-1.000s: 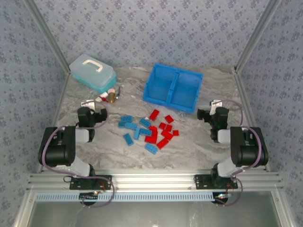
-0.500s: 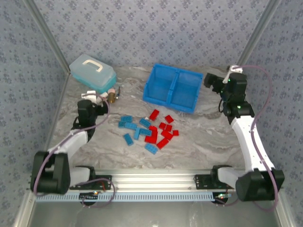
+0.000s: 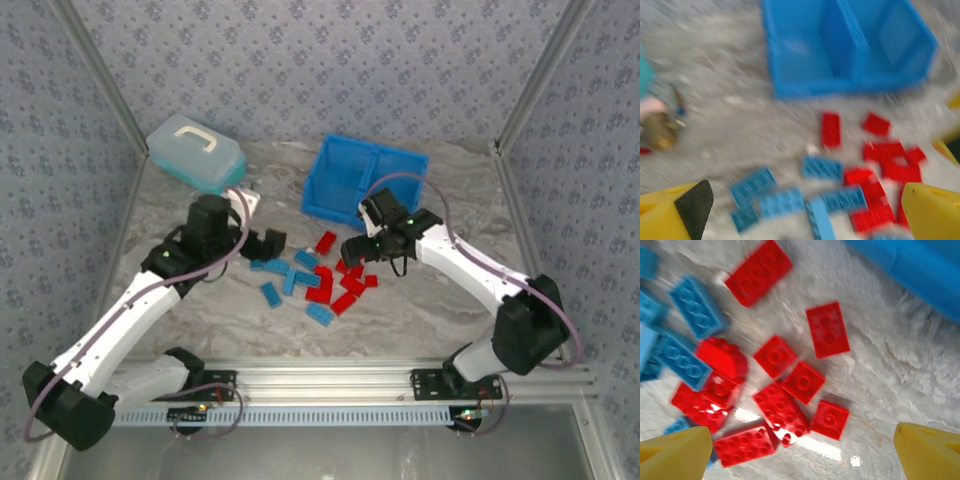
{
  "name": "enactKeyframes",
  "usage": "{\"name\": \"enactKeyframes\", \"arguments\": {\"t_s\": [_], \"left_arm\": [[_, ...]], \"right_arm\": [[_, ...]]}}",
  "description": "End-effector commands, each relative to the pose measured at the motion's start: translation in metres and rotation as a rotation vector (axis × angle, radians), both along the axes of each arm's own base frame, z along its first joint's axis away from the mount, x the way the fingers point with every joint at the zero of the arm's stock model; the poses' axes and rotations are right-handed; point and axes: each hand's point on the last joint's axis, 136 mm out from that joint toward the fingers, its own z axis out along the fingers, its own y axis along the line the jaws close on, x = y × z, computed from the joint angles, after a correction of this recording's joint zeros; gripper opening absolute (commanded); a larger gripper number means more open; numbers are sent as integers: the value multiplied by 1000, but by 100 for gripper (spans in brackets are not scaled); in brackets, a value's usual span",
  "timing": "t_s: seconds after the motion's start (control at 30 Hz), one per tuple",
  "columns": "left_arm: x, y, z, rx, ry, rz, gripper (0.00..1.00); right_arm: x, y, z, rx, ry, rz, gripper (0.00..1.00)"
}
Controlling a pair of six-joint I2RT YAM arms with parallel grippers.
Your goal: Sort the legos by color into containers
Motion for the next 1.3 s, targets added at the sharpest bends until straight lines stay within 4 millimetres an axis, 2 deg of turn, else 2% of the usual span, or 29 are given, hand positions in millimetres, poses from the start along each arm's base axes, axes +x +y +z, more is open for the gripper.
{"name": "enactKeyframes", "arguments": {"t_s": [0.0, 0.07, 0.13, 0.23, 0.4, 0.57, 0.73, 0.87, 0.9, 1.0, 1.03, 1.13, 1.2, 1.27], "left_arm": [[-58, -9, -19, 26, 105, -214, 99], [-75, -19, -16, -24, 88, -327, 99], [-85, -23, -13, -47, 76, -383, 99], [-97, -25, -12, -43, 67, -465, 99], [-98, -28, -19, -42, 59, -495, 99], [-96, -27, -27, -12, 79, -492, 99], [-94, -25, -27, -1, 73, -478, 99], [-92, -22, -28, 8, 66, -463, 99], [-92, -22, -29, 11, 66, -459, 99], [-90, -21, -28, 15, 60, -449, 99], [-90, -21, -28, 16, 60, -447, 99], [-89, -19, -27, 17, 51, -438, 99], [-89, -19, -25, 13, 39, -438, 99], [-88, -19, -23, 11, 29, -437, 99]], "right_arm": [[19, 3, -13, 38, 3, 17, 91], [30, 6, -32, 31, 19, 16, 84], [39, 7, -48, 0, 40, 8, 78], [47, 9, -63, -15, 40, 3, 75], [63, 16, -73, -60, 28, 32, 74], [66, 24, -83, -61, 45, 56, 69], [71, 28, -92, -78, 67, 59, 52], [69, 29, -94, -110, 64, 71, 42], [70, 29, -93, -117, 61, 70, 40], [71, 30, -82, -107, 45, 64, 26], [71, 33, -72, -90, 35, 61, 24], [75, 39, -24, -32, -60, 38, 26], [83, 33, 4, -20, -119, -18, 27], [97, 18, 25, -57, -170, -77, 28]]}}
